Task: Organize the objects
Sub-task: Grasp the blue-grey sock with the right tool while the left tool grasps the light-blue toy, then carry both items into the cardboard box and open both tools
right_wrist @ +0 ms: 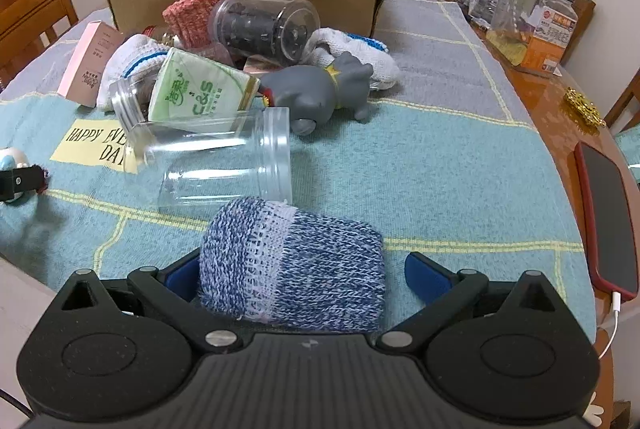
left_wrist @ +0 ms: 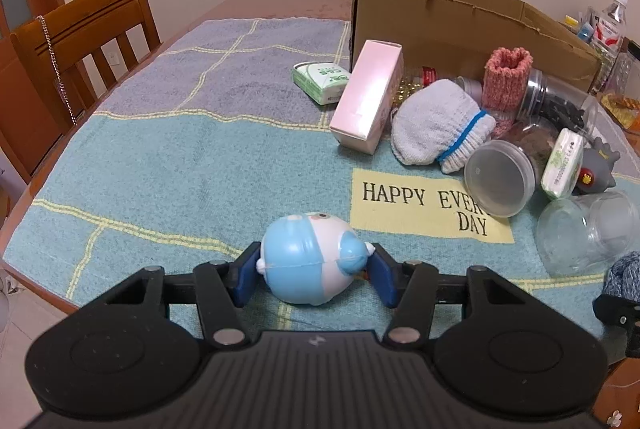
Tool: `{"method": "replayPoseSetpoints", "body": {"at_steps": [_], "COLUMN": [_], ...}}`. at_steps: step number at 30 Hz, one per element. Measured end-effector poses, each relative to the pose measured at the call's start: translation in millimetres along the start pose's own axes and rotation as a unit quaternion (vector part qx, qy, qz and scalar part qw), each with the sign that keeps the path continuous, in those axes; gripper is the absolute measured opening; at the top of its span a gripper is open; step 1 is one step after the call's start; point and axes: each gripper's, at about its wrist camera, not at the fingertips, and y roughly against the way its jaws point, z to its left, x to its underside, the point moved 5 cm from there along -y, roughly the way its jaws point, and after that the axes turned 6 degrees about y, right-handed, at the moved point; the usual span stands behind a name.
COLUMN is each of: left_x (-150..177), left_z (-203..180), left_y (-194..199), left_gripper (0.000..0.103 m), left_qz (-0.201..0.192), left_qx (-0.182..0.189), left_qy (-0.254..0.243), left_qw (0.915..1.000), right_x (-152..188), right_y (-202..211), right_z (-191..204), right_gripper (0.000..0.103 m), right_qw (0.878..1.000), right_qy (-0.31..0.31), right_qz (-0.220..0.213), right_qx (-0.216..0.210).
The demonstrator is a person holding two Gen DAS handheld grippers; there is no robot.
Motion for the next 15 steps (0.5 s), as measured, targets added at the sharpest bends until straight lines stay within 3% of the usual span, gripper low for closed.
{"method": "replayPoseSetpoints", "body": {"at_steps": [4, 8, 15], "left_x": [-1.0, -2.2, -12.1], "left_z": [0.6, 1.7, 4.3], "left_y": [-0.4, -1.3, 3.5], "left_gripper": [0.056, 0.054, 0.053], "left_qz": [-0.001, 0.004, 0.007], "left_qx": [0.002, 0.007, 0.018], "left_qy": [-0.002, -0.004, -0.023], "left_qw": [1.0000, 1.0000, 0.9996], "right_x": [1.3, 0.6, -4.8], "right_y": [4.4, 7.0, 12.5], "right_z": [3.7, 6.6, 7.5], "right_gripper": [0.099, 0.086, 0.080], "right_qw": [1.000, 1.000, 0.999], "right_qy": [0.010, 0.017, 0.031], "right_qz": [0.000, 0.001, 0.010], "right_qx": [-0.002, -0.012, -0.015]}}
